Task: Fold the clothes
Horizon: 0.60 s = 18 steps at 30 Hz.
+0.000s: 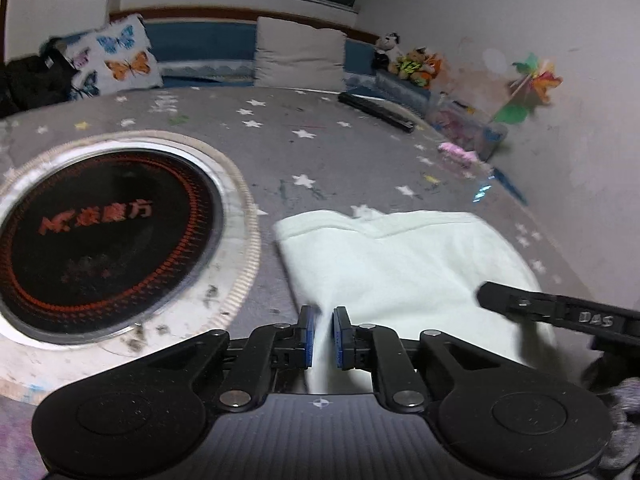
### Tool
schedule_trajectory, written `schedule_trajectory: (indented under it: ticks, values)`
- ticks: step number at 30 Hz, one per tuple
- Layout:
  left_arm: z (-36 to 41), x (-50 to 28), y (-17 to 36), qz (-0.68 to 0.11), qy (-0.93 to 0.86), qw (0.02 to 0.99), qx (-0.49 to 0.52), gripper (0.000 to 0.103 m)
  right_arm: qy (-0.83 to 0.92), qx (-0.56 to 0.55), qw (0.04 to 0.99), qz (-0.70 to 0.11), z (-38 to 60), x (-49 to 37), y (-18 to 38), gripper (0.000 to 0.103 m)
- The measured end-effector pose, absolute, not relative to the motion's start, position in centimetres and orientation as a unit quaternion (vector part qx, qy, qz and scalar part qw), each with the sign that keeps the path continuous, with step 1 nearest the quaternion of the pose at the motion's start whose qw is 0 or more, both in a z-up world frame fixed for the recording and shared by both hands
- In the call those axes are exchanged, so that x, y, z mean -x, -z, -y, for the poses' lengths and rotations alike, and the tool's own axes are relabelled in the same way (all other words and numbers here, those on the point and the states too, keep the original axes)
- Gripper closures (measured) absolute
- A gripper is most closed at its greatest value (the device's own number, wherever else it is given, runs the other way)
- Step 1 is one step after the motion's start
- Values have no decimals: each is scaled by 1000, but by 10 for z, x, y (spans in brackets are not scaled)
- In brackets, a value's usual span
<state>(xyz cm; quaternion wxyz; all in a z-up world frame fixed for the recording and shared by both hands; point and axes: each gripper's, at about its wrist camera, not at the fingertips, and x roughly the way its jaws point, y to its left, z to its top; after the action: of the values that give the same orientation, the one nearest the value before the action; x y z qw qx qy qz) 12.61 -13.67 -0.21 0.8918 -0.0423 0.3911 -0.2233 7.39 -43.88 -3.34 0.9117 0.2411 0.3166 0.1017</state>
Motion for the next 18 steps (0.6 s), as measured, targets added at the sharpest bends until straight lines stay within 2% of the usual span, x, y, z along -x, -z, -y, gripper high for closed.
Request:
schedule_trajectory:
  ticks: [4,9,13,15,18]
  values:
    - [135,-126,3,-392,218,893,44,63,-94,-252,911,-312,444,-71,38,73]
    - [138,-130,6,-401,223,887,49,58,-86,-258,912,-308,449,-69,44,65]
    - [144,-132,9,-405,227,885,46,61,-86,-260,912,-305,448,-67,45,65]
    - [146,-134,10,-406,233,882,48,72,-94,-263,910,-307,447,-69,46,67]
    - [149,-134,10,-407,234,882,46,88,-105,-268,905,-312,444,-70,48,78]
